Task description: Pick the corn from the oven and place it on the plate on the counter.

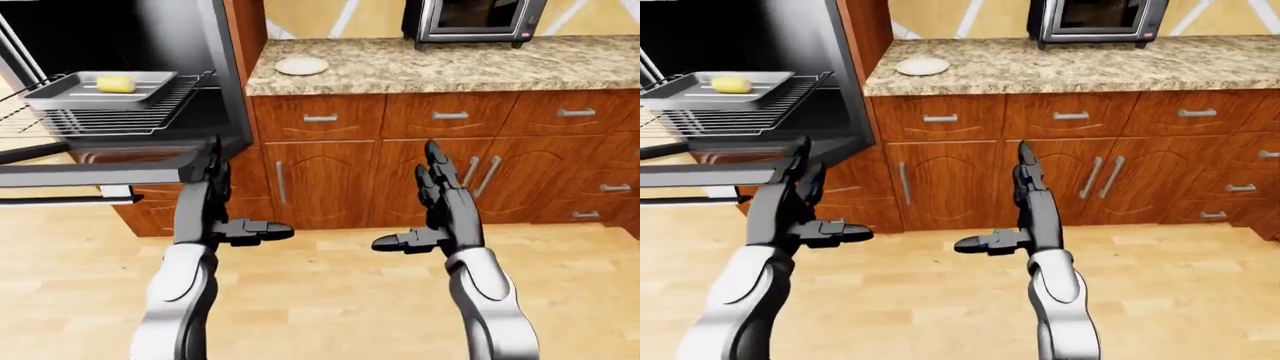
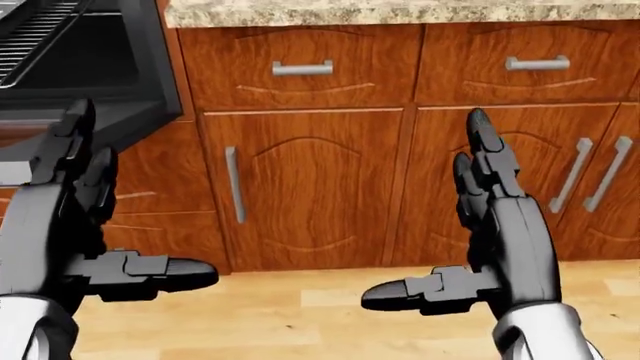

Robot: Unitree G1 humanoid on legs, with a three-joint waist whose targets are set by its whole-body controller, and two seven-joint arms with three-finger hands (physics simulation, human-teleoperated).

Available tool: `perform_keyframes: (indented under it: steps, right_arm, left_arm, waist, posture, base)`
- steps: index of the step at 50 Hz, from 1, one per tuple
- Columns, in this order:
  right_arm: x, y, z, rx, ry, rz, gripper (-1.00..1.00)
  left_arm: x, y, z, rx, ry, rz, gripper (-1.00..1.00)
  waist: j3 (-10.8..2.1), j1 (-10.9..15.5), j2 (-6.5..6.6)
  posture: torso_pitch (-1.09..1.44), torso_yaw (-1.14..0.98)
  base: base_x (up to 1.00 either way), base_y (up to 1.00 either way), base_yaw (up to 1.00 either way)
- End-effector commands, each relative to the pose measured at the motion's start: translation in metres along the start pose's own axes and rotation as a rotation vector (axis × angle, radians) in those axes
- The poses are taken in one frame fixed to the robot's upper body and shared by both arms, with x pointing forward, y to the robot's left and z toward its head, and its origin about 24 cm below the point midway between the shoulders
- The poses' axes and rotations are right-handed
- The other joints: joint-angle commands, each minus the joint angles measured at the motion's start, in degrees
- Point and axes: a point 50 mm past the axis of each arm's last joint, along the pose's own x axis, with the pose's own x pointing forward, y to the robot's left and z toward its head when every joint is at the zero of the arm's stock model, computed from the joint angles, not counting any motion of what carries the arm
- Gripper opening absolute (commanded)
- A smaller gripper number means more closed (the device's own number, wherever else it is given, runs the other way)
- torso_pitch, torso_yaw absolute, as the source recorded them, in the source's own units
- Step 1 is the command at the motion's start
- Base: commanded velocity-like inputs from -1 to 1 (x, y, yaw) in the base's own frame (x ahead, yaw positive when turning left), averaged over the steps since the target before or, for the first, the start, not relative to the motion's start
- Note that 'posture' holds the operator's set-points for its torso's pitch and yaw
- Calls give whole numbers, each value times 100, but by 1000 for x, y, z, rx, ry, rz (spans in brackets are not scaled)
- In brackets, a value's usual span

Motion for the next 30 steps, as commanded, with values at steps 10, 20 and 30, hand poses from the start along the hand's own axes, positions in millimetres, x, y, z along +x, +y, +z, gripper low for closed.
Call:
perform_keyframes:
  steps: [10, 20, 30]
  right_arm:
    - [-1, -3, 24, -30, -69, -9, 100]
    - [-3, -4, 28, -25, -83, -10, 100]
    - [-6, -4, 38, -42, -101, -2, 100]
  left_arm:
    - [-2, -2, 19, -2, -60, -21, 100]
    - [-4, -2, 24, -19, -68, -26, 100]
    - [-7, -3, 34, -14, -80, -30, 100]
  waist:
    - [-192, -64, 2]
    - [-137, -28, 566]
    - [-200, -293, 468]
  posture:
    - [0, 0]
    - [0, 0]
    - [0, 0]
  base:
    - [62, -2, 0]
    - [63, -2, 0]
    - [18, -51, 0]
